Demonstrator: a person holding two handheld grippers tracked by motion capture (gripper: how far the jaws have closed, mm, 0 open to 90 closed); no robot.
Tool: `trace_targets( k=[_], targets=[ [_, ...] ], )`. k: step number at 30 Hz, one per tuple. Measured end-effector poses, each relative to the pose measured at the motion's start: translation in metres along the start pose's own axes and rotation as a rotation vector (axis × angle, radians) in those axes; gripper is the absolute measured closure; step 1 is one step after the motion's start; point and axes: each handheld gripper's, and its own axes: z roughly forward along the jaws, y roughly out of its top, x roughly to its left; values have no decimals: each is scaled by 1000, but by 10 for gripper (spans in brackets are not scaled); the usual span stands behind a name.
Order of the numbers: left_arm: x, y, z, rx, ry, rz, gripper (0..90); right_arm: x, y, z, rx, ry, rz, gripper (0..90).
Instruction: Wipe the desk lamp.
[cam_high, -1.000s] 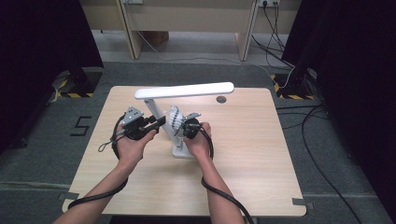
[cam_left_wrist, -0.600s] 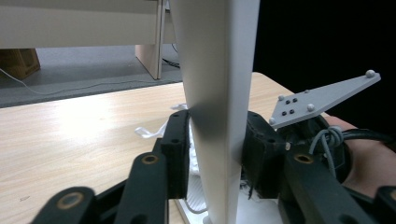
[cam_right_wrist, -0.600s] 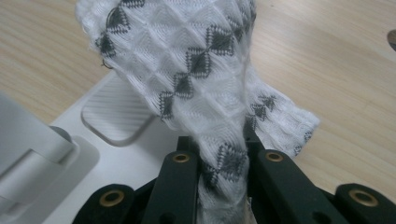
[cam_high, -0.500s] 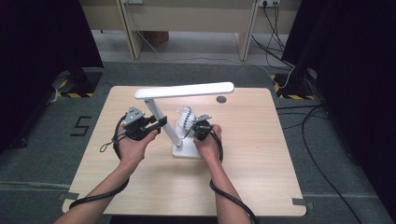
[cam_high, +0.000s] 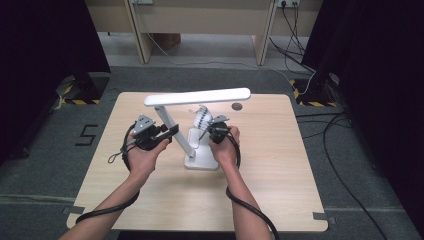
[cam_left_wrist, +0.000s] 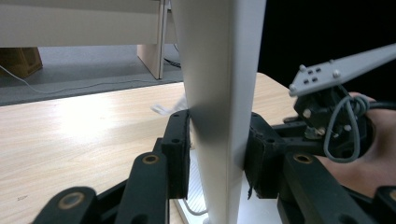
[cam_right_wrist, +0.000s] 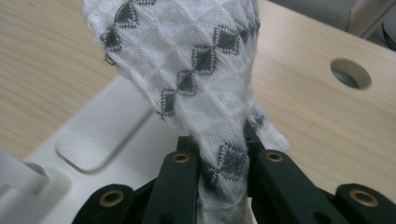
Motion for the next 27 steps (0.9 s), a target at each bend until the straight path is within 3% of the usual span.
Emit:
trace_targets(
  k=[8,13,19,27],
  targets=[
    [1,-1,-1,5,-7,-4,647,29,22,17,-21,75,-47,823],
    [1,-1,-1,4,-11,-4,649,39,25,27,-2,96,-72,822],
    [1,-1,0,5,-9,-5,648,39,18,36,34,90,-73,822],
    [1,-1,-1,5,-8,-3,649,28,7,36,54,51,-52,822]
  ],
)
